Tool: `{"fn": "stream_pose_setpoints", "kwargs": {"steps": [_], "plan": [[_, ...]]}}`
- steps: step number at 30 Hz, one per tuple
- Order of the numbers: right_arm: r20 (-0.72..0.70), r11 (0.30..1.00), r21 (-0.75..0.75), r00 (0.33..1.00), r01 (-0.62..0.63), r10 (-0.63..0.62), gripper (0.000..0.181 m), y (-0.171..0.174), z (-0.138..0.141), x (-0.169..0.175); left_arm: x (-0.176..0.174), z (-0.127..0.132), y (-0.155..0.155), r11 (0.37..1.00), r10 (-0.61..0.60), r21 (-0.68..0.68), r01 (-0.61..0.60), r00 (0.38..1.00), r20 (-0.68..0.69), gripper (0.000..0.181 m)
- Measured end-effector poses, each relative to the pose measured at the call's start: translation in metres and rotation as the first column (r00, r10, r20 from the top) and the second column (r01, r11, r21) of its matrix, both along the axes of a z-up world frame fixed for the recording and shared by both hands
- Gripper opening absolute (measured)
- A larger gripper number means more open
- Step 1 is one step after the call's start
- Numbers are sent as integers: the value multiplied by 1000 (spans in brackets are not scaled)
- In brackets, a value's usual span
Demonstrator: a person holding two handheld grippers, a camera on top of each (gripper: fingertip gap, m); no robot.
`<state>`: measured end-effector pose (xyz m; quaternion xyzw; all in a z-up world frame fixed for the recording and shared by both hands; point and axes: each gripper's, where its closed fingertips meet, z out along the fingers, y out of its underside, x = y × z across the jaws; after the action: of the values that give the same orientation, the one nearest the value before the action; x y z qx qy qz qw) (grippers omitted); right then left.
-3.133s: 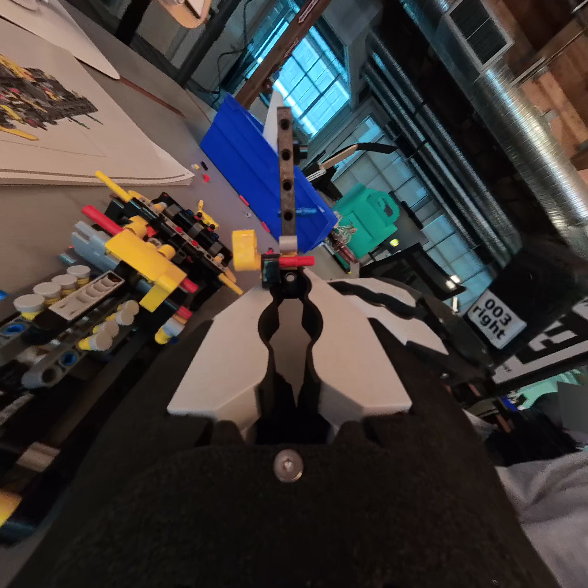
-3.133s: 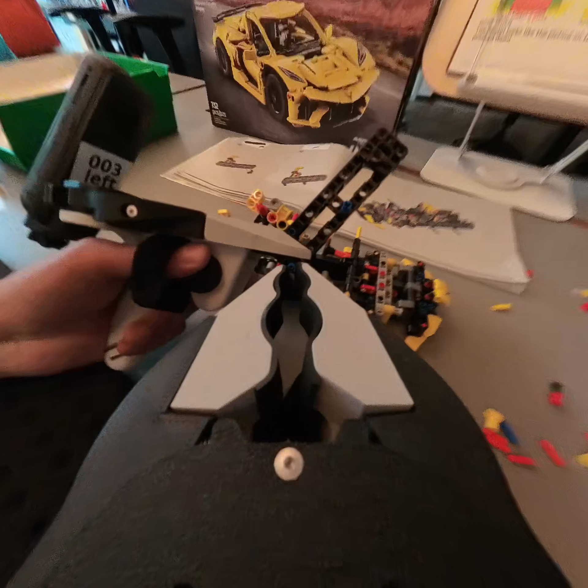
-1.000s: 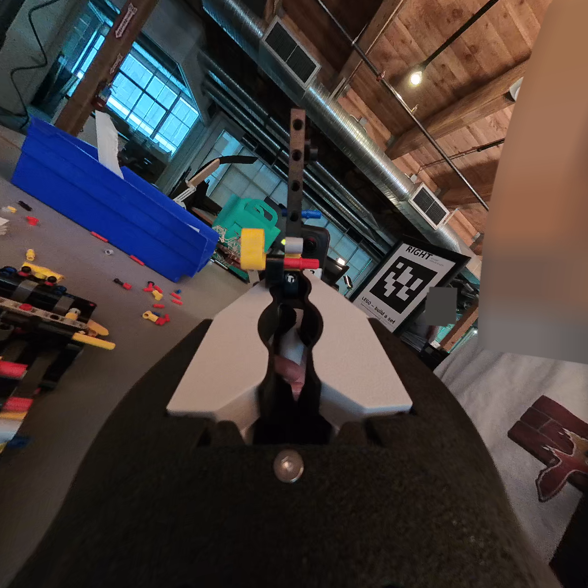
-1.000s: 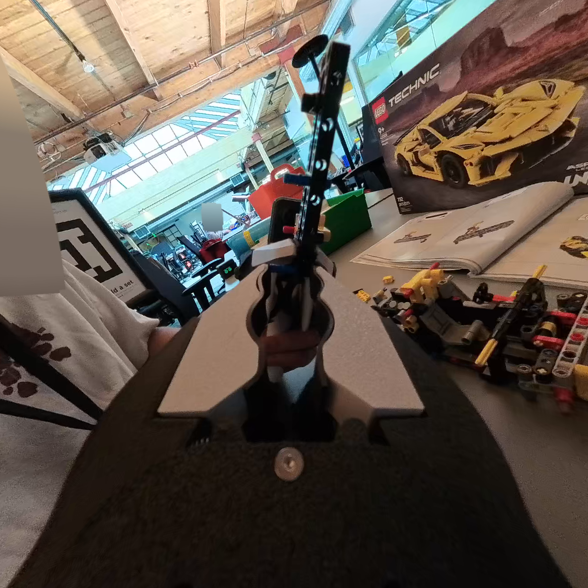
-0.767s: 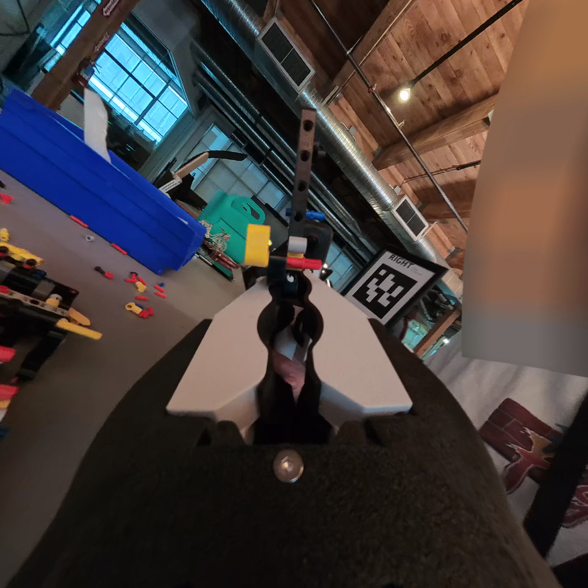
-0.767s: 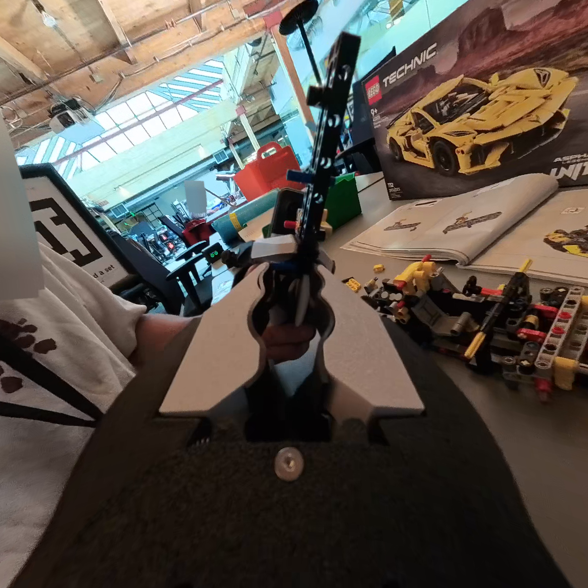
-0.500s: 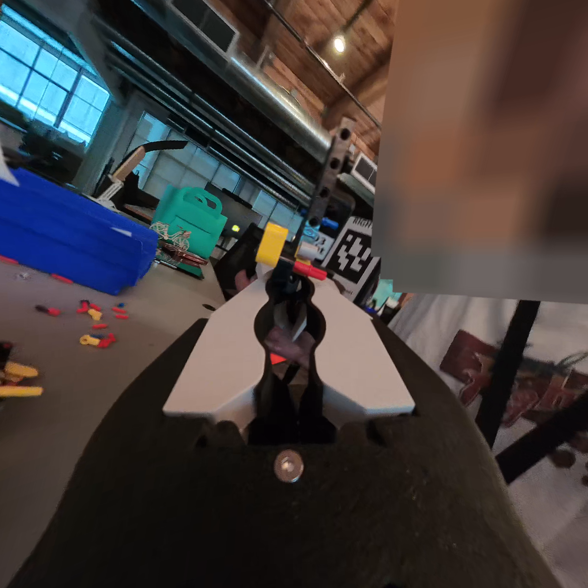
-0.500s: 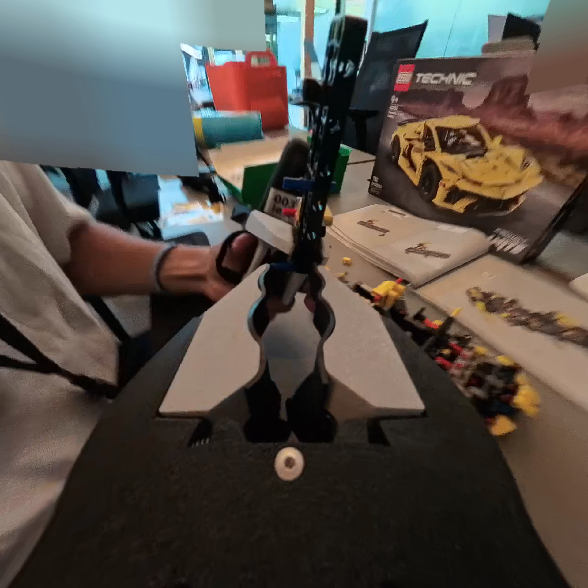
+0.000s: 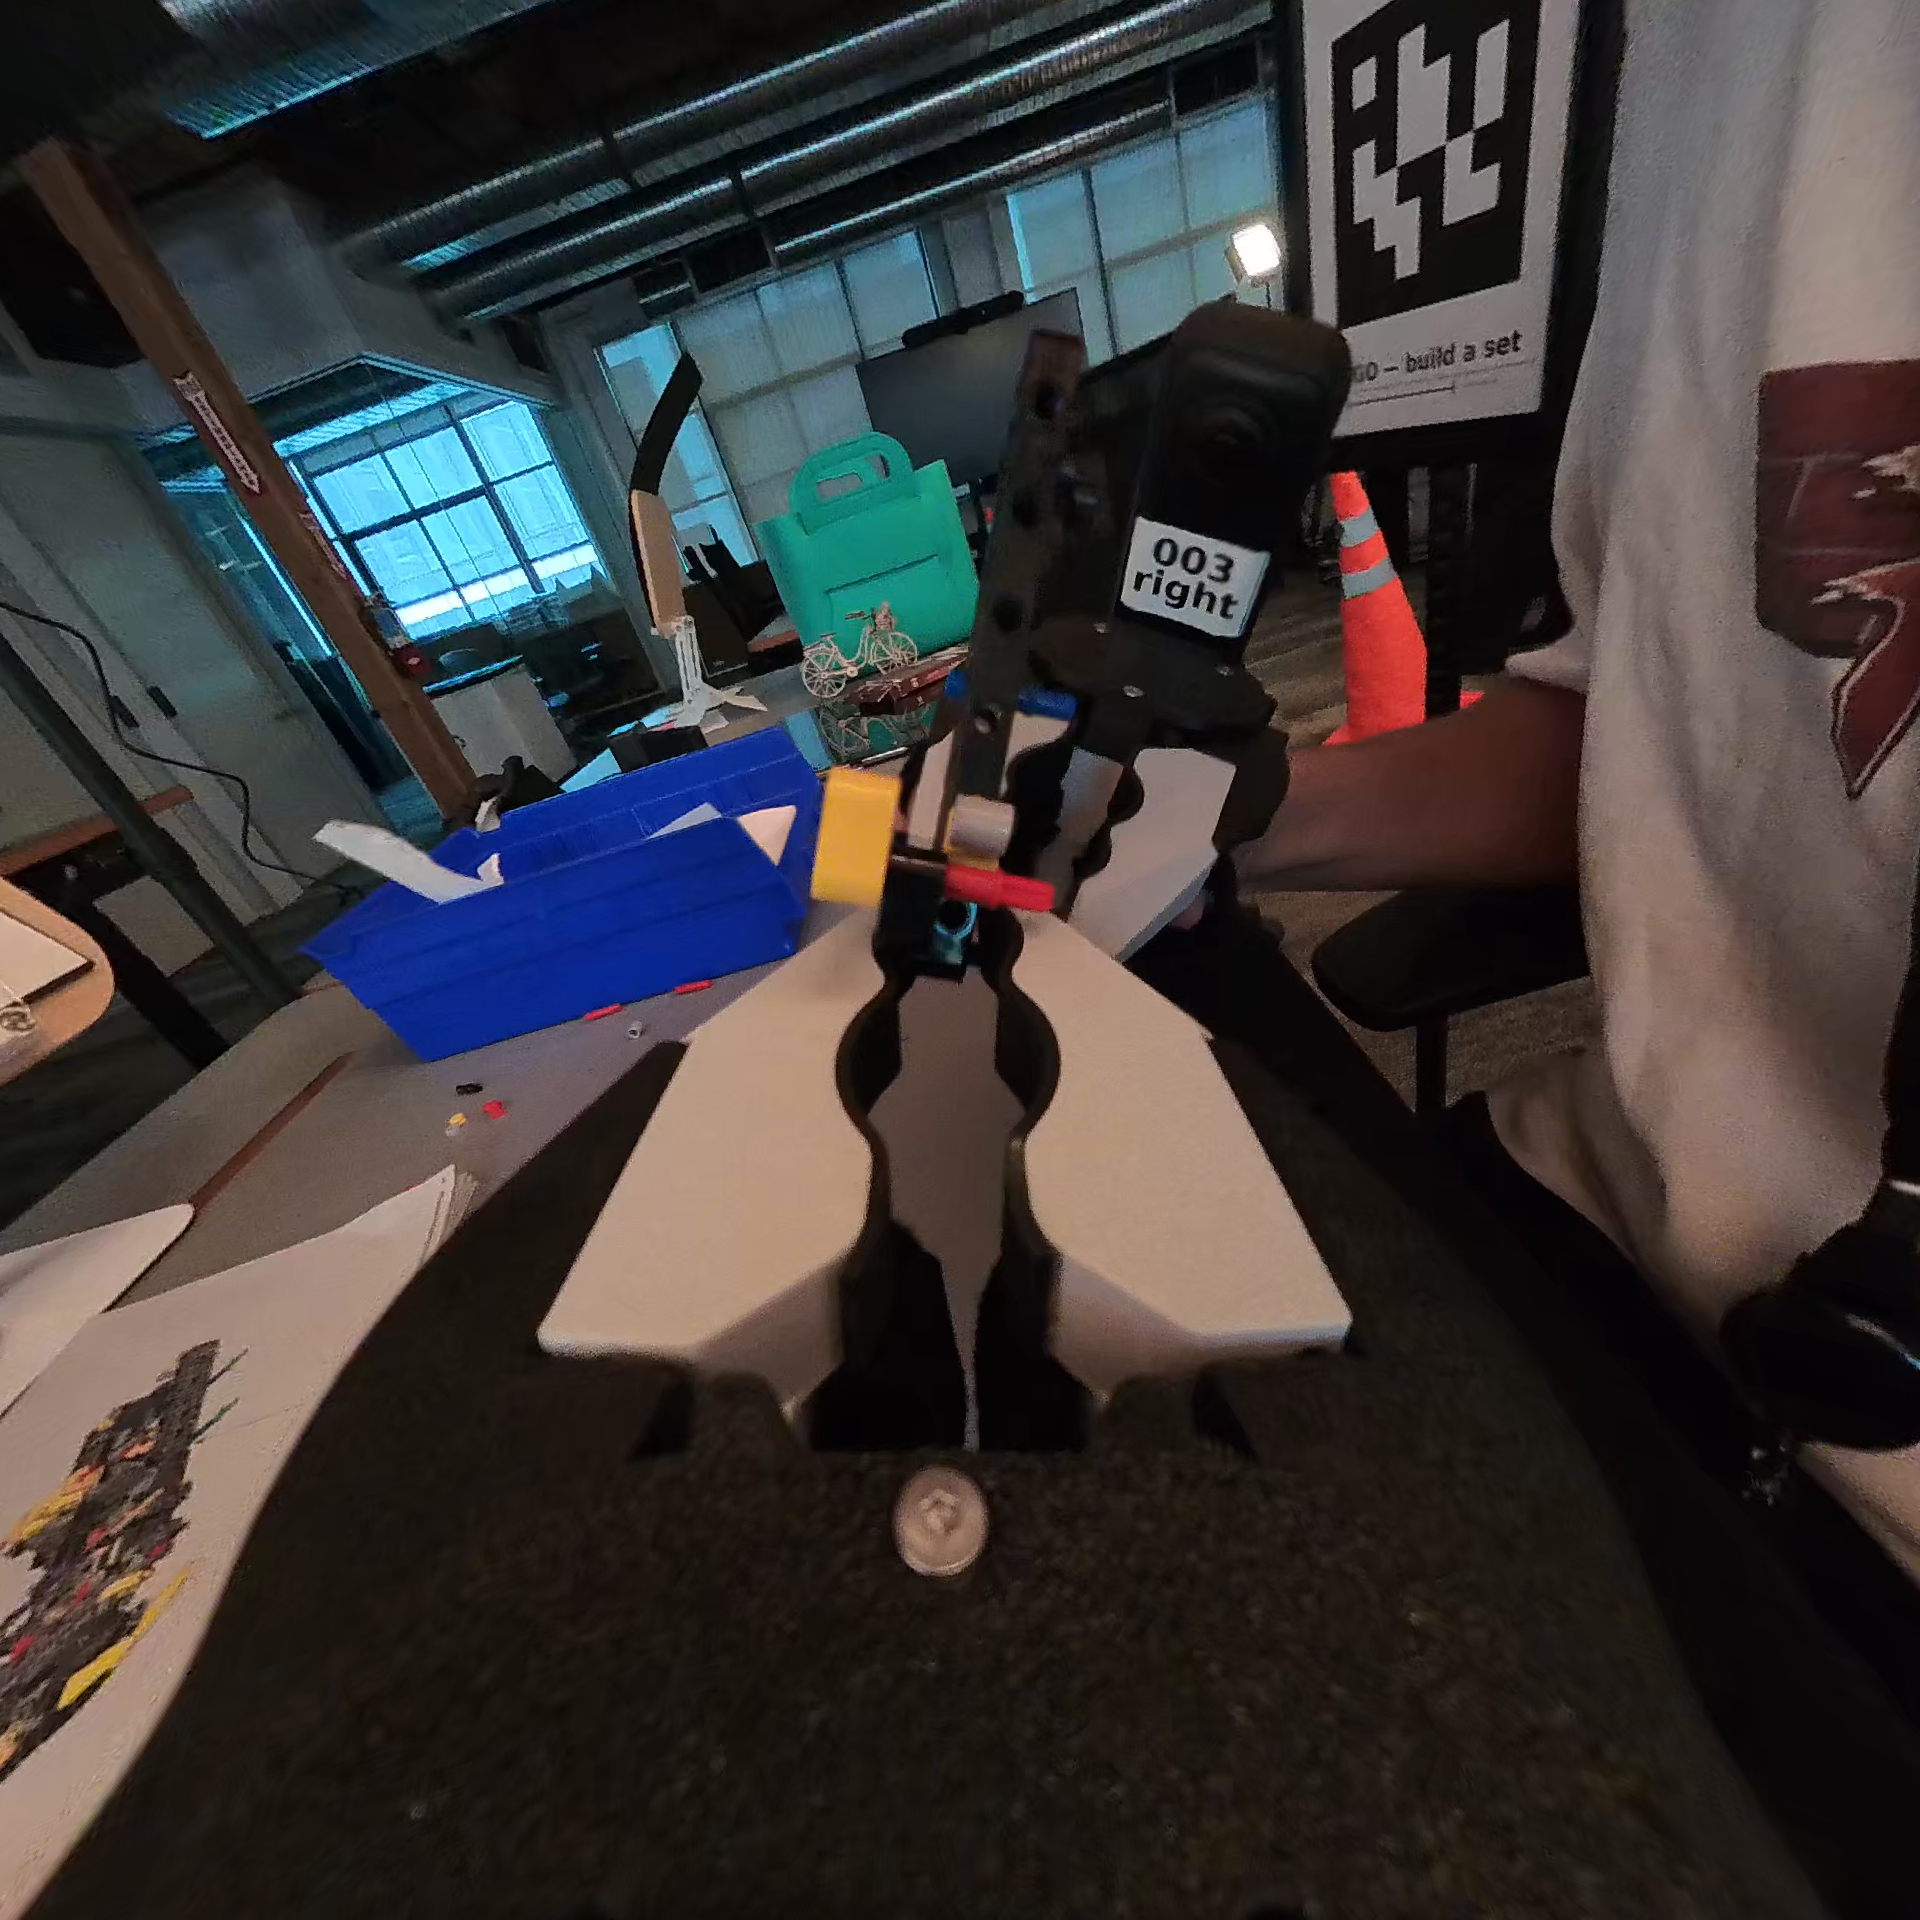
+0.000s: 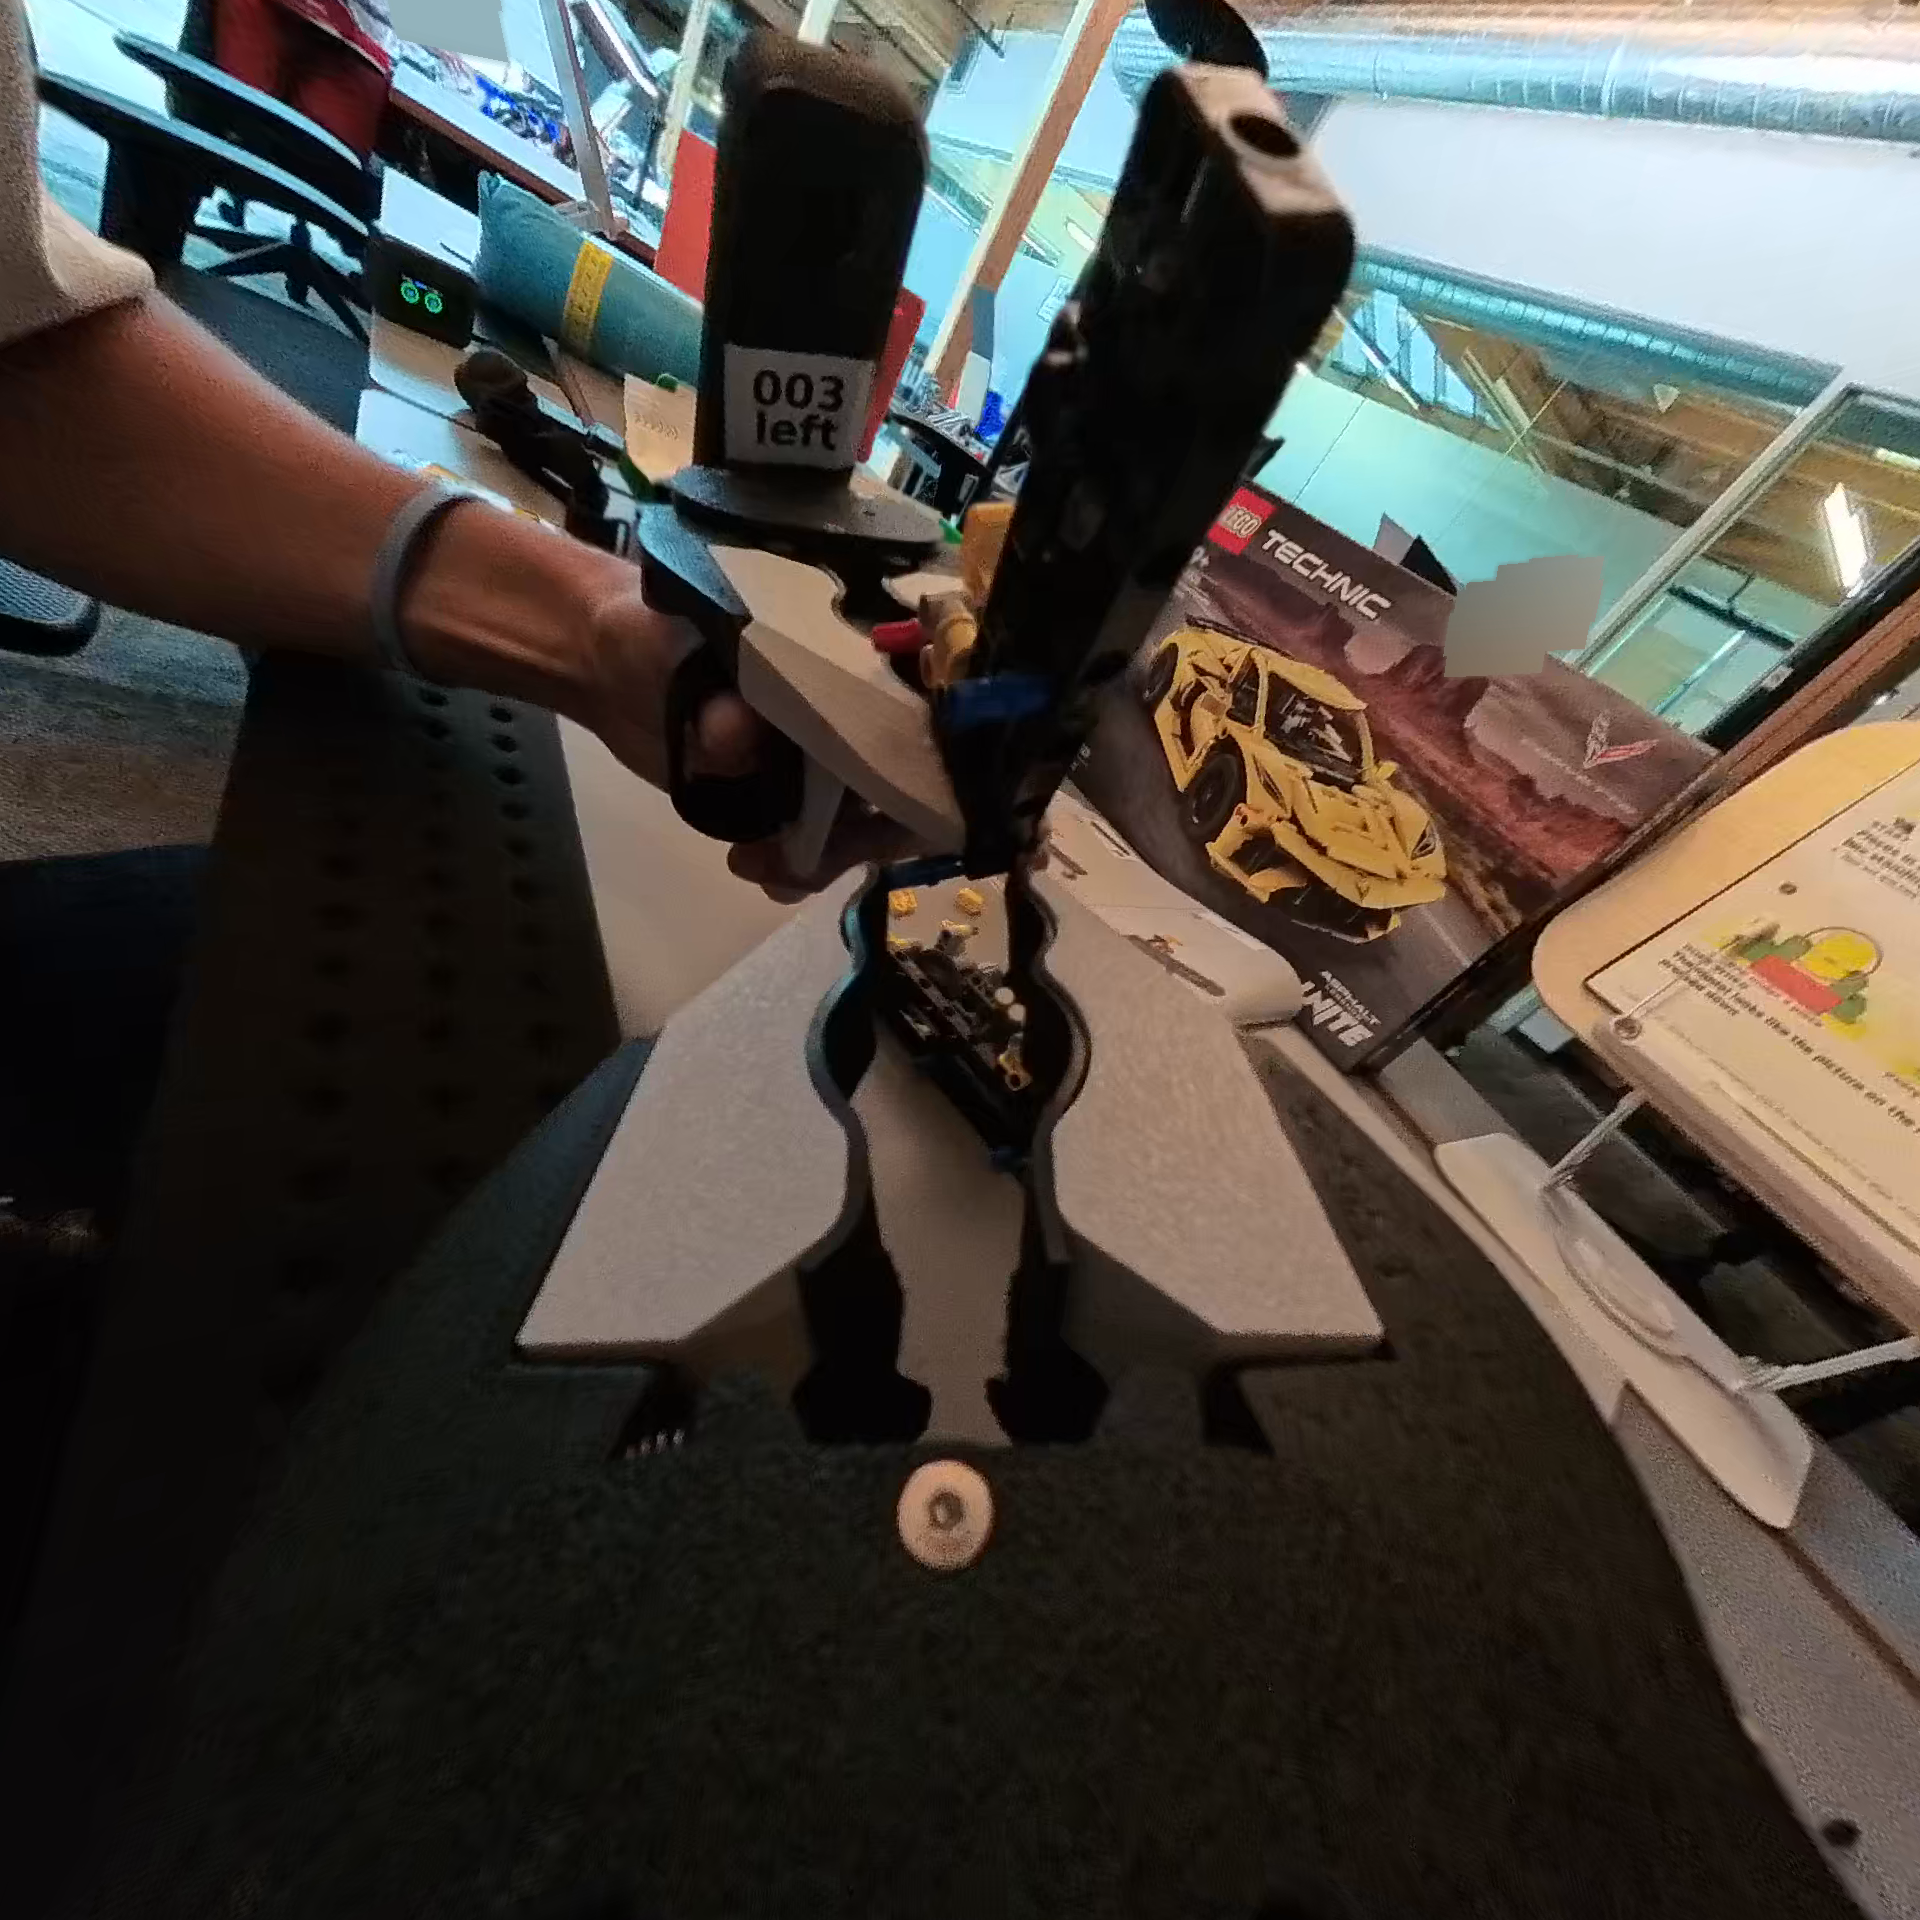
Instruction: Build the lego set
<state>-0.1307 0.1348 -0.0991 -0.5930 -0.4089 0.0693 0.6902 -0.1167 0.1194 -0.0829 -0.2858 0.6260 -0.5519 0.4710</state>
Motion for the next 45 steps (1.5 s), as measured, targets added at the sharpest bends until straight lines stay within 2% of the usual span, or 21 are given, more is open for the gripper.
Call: {"fn": "stream_pose_setpoints", "kwargs": {"steps": [5,9,14,17,19,20,24,28,35,40,42,45], "plan": [[-14,1000,-2,1000,-18,18,21,3,-6,0,-1,-8,5,999,-14,-30,13,1000,-20,10],[-43,999,-32,998,-43,42,22,7,-17,-1,-2,-19,11,999,0,39,3,998,-65,8],[-220,987,-66,967,-146,128,36,-1,2,9,-10,-35,23,999,2,48,6,987,-158,8],[-274,962,-122,940,-244,204,32,-4,4,4,-14,-53,23,995,-16,90,39,970,-241,8],[-238,959,-149,950,-241,202,20,2,-7,3,-14,-59,21,994,-23,96,50,964,-264,8],[-246,959,-137,947,-247,208,11,2,-7,3,-14,-60,22,994,-15,99,43,963,-268,8],[-265,973,-73,945,-218,192,7,8,-1,7,-13,-48,34,1000,19,19,-14,968,-251,10],[-268,979,-33,945,-203,187,7,7,3,7,-18,-37,44,992,-4,-127,-25,975,-220,29],[-251,977,-27,947,-213,199,7,5,0,7,-15,-68,29,1000,-27,-21,21,948,-316,36],[-270,970,-44,938,-239,218,7,3,-2,6,-13,-59,28,999,-28,-40,18,967,-253,35],[-284,968,-51,933,-247,223,7,3,-2,7,-14,-59,26,999,-32,-21,27,970,-239,25],[-314,961,-65,920,-267,234,8,2,-1,8,-13,-59,26,999,-30,-20,26,972,-235,25]]}}
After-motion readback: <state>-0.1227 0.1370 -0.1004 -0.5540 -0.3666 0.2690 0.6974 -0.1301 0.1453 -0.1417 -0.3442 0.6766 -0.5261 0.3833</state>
